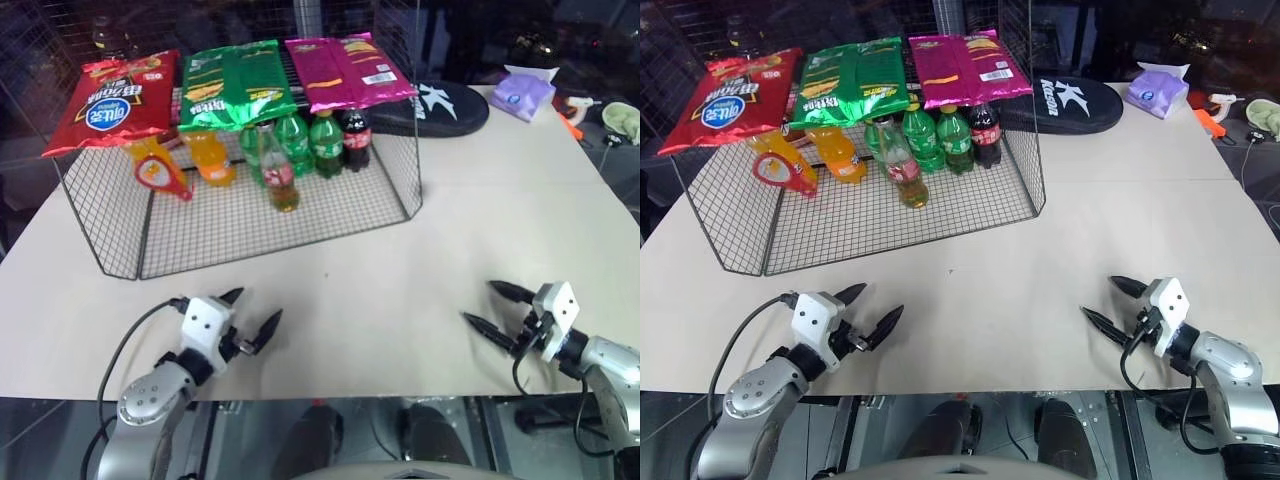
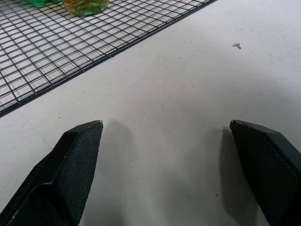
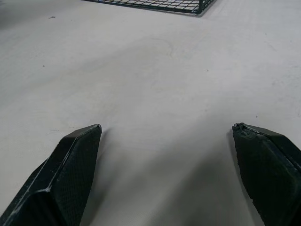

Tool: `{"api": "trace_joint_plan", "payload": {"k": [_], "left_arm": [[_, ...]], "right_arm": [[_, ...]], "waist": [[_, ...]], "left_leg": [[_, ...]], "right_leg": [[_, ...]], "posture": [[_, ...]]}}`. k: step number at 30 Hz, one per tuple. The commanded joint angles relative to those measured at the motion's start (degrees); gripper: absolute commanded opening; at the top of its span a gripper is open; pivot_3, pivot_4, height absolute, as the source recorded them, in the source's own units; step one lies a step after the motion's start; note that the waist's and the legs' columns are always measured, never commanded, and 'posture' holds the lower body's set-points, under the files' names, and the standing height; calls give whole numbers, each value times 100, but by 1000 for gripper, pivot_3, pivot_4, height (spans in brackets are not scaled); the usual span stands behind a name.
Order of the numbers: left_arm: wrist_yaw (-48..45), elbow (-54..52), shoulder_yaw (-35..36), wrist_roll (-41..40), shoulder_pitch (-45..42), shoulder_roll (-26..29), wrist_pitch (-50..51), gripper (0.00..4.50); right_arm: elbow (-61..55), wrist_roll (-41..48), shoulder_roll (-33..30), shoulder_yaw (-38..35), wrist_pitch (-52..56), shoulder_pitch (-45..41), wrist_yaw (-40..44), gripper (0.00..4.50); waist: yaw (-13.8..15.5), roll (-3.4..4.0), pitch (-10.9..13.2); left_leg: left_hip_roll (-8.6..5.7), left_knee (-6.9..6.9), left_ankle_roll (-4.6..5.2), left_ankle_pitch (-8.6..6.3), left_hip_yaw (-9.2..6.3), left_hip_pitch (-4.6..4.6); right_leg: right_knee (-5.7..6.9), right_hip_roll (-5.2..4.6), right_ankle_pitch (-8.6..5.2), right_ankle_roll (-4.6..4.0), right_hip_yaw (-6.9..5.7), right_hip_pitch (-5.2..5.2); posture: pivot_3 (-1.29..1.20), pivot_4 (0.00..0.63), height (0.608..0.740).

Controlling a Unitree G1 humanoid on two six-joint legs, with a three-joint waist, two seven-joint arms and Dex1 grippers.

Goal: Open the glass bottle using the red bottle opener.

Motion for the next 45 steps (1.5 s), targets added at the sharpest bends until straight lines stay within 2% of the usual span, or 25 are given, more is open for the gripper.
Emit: {"api": "trace_joint_plan", "payload": {"k": [1,25,32,35,38,45], "left_arm": [[-42,-19,127,-33,-42,65,-112,4477],[162,53,238,-85,-385,-58,-164,4477],[1226,389,1129,-106,-1526,-116,-7,4477],[1594,683,1499,-64,-1994,-17,54,4477],[1686,957,1668,-3,-2293,175,42,4477],[1911,1473,1954,-94,-2758,376,12,4477]], "right_arm": [[-55,121,-65,-148,-33,5,54,4500],[-126,120,60,0,-198,-62,139,4500],[-1407,1727,206,128,440,21,1083,4500],[-1971,2415,177,151,1034,-164,1031,4500],[-2416,2951,344,141,1191,-532,1029,4500],[-2784,3202,519,219,1612,-1167,473,4500]], "waist": [[0,0,0],[0,0,0],[2,-1,2],[-10,-4,3],[-17,-11,8],[18,-33,17]], "left_leg": [[0,0,0,0,0,0],[0,0,0,0,0,0],[3,1,-1,1,-9,-1],[0,2,-4,3,-7,0],[-2,2,-15,8,-6,-1],[-4,2,-25,14,-11,-12]], "right_leg": [[0,0,0,0,0,0],[-1,0,0,0,-1,0],[2,6,0,1,-6,0],[3,8,1,1,-10,0],[3,14,1,1,-11,-3],[4,18,1,1,-18,-16]], "posture": [[0,150,740],[0,150,740],[0,150,740],[0,150,740],[0,150,740],[0,150,740]]}}
